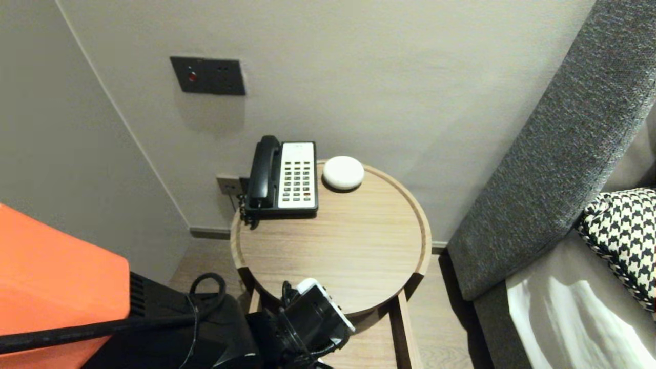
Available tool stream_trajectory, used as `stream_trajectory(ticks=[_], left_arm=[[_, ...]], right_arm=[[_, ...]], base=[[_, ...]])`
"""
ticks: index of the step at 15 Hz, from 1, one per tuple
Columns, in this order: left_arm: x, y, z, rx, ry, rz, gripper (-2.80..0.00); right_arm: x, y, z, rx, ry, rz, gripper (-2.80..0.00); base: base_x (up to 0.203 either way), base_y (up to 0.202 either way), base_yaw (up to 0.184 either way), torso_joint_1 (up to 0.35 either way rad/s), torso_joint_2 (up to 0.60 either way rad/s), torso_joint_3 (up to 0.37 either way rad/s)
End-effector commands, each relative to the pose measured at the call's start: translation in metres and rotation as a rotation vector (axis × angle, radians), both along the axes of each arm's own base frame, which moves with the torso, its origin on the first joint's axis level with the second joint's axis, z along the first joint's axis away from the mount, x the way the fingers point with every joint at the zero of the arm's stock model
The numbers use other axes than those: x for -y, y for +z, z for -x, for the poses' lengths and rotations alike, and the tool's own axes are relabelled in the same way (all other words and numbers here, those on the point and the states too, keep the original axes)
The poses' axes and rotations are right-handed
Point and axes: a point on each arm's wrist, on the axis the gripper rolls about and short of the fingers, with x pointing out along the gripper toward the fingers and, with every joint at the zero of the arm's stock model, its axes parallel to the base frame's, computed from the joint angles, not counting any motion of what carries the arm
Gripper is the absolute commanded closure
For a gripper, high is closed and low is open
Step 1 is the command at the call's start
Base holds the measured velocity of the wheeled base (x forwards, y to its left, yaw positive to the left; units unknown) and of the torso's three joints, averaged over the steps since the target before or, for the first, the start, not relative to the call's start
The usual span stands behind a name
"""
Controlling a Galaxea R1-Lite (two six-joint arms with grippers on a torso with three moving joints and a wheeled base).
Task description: Put the remote controls on the table in the drawer one by one, then close the nightstand drawer
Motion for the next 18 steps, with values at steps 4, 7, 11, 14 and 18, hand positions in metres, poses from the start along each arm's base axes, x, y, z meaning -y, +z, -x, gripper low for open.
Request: stream_trajectory(ticks=[4,7,11,14,18], left_arm=[[-0.006,0.026,0.002,0.073,0.017,0.052,-2.80],[-0.013,0.049,0.007,0.094,0.005,0.069,-2.80],[-0.022,0.078,0.013,0.118,0.009,0.100,-2.80],[-0.029,0.101,0.017,0.134,0.012,0.128,0.00],[-0.046,0.127,0.027,0.134,0.019,0.136,0.00]], right_arm=[[0.000,-0.011,-0.003,-0.039,0.000,0.000,0.00],[0.000,-0.011,-0.003,-0.040,0.000,0.000,0.00],[0.000,-0.011,-0.003,-0.039,0.000,0.000,0.00],[0.000,-0.011,-0.003,-0.039,0.000,0.000,0.00],[0.000,-0.011,-0.003,-0.039,0.000,0.000,0.00]], base=[[0.000,0.000,0.000,0.000,0.00,0.000],[0.000,0.000,0.000,0.000,0.00,0.000],[0.000,0.000,0.000,0.000,0.00,0.000],[0.000,0.000,0.000,0.000,0.00,0.000],[0.000,0.000,0.000,0.000,0.00,0.000]])
